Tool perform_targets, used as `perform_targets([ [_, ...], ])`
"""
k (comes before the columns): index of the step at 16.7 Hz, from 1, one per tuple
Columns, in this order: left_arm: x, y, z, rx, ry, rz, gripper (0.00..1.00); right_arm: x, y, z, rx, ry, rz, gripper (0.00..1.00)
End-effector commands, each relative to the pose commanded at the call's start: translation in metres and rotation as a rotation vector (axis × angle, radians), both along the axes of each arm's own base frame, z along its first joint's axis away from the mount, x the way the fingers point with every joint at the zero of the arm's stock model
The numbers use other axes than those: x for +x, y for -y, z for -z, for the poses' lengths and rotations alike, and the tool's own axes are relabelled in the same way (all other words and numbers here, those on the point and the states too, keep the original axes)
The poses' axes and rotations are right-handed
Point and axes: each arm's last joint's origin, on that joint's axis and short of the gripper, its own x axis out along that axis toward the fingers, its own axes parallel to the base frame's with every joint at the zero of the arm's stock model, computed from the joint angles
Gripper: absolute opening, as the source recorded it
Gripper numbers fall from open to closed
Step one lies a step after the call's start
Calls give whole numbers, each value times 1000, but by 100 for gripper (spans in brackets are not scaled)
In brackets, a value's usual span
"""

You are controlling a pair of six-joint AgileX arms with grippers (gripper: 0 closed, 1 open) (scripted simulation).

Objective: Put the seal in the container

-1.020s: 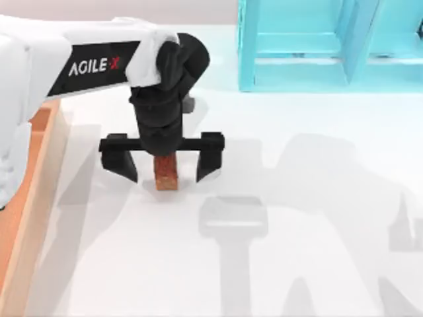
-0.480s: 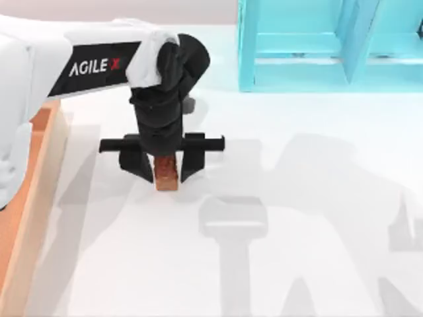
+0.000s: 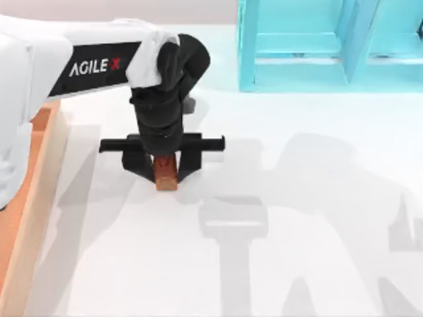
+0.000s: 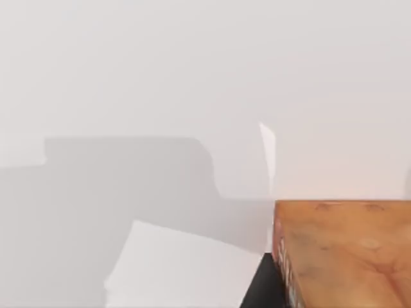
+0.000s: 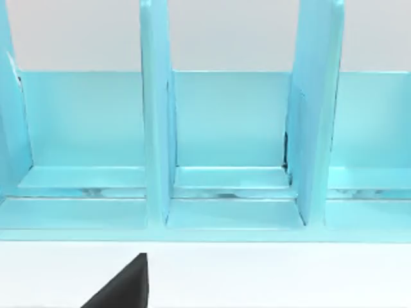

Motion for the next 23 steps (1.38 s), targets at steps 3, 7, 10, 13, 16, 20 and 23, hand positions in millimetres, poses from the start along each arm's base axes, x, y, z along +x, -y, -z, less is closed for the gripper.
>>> perform_targets([
  [3, 0, 0, 0, 0, 0, 0, 0, 0, 0, 0, 0, 0, 0, 100],
  [7, 1, 0, -6, -3, 6, 0, 0, 0, 0, 0, 0, 0, 0, 100],
  [10, 5, 2, -33, -4, 5, -5, 0, 0, 0, 0, 0, 0, 0, 100],
  [13, 3, 1, -70, 7, -14, -3, 0, 0, 0, 0, 0, 0, 0, 100],
  [16, 0, 0, -98, 0, 0, 0, 0, 0, 0, 0, 0, 0, 0, 100],
  [20, 1, -1, -99, 1, -2, 0, 0, 0, 0, 0, 0, 0, 0, 100],
  [23, 5, -15, -102, 0, -1, -1, 0, 0, 0, 0, 0, 0, 0, 100],
])
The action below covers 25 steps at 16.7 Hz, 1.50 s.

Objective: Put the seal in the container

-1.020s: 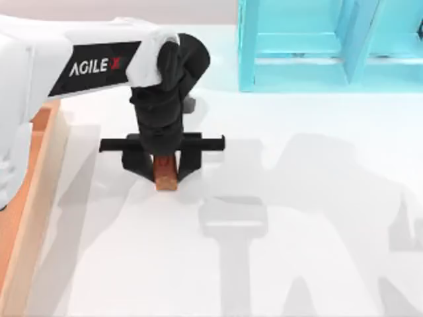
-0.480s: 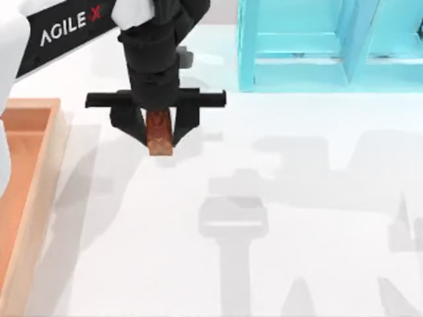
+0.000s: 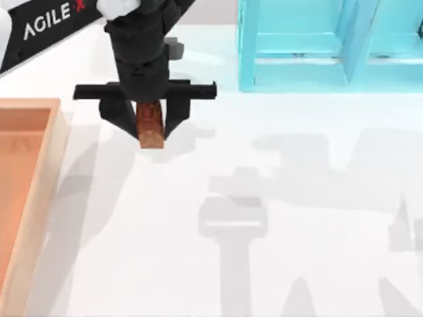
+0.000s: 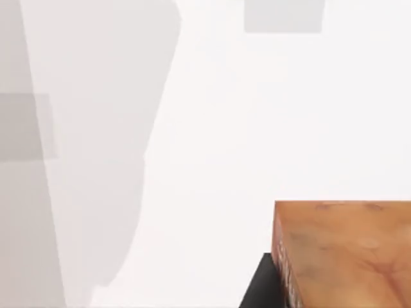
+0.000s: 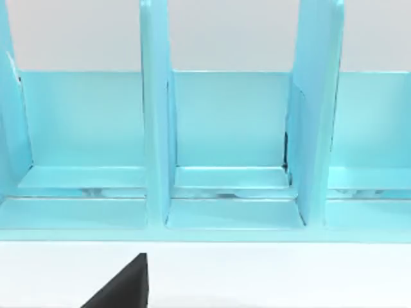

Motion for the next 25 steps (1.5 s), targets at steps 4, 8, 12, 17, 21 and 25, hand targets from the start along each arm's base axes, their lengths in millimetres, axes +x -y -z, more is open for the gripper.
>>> perform_targets([
  [4, 10, -66, -11, 0, 2, 0, 0, 0, 0, 0, 0, 0, 0, 100],
  [8, 3, -155, -23, 3, -6, -1, 0, 0, 0, 0, 0, 0, 0, 100],
  [12, -26, -237, -33, 1, -11, 0, 0, 0, 0, 0, 0, 0, 0, 100],
  [17, -56, -285, -41, 0, 2, 0, 0, 0, 0, 0, 0, 0, 0, 100],
  [21, -55, -285, -41, 2, 0, 5, 0, 0, 0, 0, 0, 0, 0, 100],
  [25, -55, -286, -22, 1, 0, -1, 0, 0, 0, 0, 0, 0, 0, 100],
])
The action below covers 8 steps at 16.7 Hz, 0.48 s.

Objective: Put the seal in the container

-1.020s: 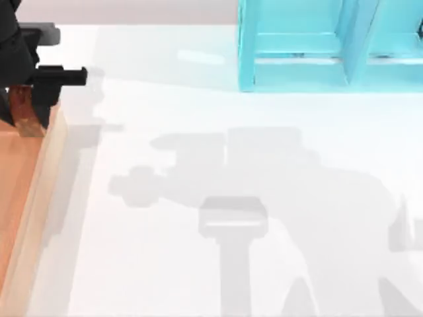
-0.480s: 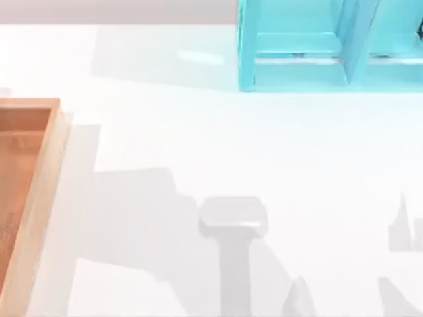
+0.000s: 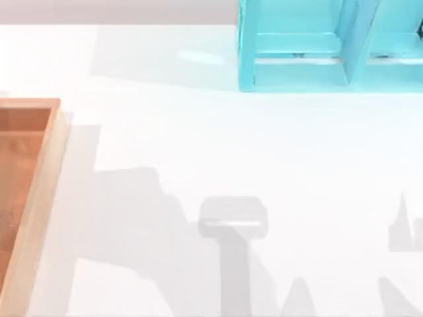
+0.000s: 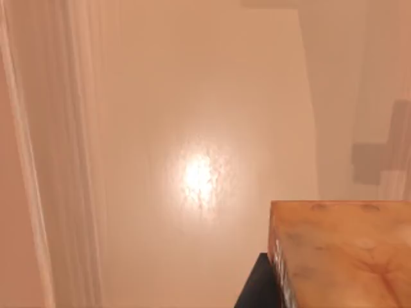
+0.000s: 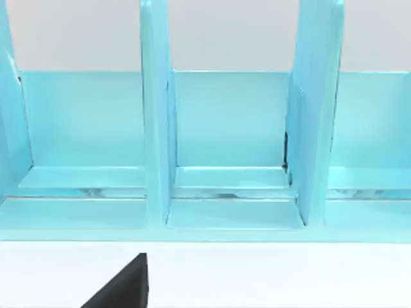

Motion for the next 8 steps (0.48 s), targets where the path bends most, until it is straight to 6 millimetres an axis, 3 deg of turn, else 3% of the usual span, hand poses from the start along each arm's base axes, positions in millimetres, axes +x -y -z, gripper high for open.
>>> perform_targets([
  [5, -1, 0, 42, 0, 3, 1, 0, 0, 0, 0, 0, 0, 0, 100],
  [8, -2, 0, 46, -1, 2, 1, 0, 0, 0, 0, 0, 0, 0, 100],
])
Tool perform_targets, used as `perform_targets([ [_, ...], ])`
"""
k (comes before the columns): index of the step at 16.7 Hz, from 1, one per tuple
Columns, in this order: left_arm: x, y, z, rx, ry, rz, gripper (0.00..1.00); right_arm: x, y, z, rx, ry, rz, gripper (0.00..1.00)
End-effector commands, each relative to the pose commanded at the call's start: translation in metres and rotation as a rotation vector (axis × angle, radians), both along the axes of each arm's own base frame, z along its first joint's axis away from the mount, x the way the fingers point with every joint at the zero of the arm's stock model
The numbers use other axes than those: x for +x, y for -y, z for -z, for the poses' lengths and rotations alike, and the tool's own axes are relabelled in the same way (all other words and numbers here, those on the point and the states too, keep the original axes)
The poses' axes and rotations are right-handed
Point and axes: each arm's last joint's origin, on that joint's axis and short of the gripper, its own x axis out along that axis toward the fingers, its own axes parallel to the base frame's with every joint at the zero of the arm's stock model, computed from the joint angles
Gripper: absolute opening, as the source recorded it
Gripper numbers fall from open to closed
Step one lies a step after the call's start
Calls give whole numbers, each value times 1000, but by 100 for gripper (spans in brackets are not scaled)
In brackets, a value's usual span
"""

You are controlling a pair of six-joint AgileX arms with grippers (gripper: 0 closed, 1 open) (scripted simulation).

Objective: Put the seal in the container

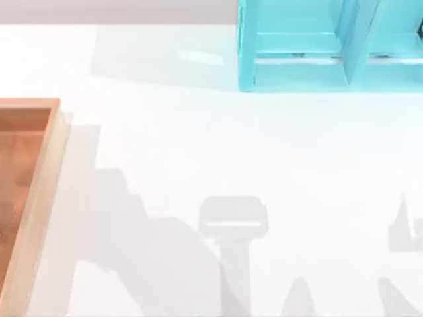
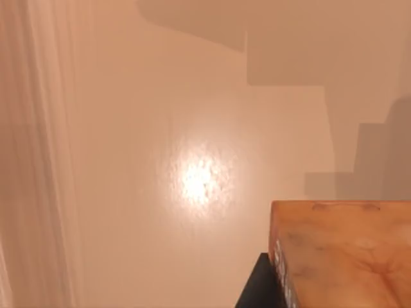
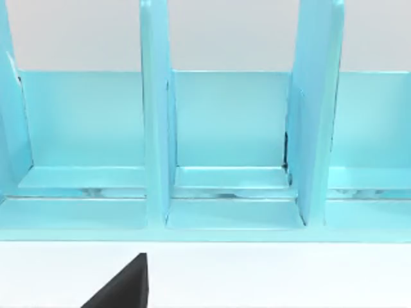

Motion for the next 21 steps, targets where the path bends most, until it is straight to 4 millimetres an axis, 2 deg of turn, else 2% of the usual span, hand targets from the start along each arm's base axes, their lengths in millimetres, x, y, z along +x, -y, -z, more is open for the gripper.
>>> perform_targets([
  [2, 0, 0, 0, 0, 0, 0, 0, 0, 0, 0, 0, 0, 0, 100],
  [15, 0, 0, 0, 0, 0, 0, 98, 0, 0, 0, 0, 0, 0, 100],
  [21, 0, 0, 0, 0, 0, 0, 100, 0, 0, 0, 0, 0, 0, 100],
])
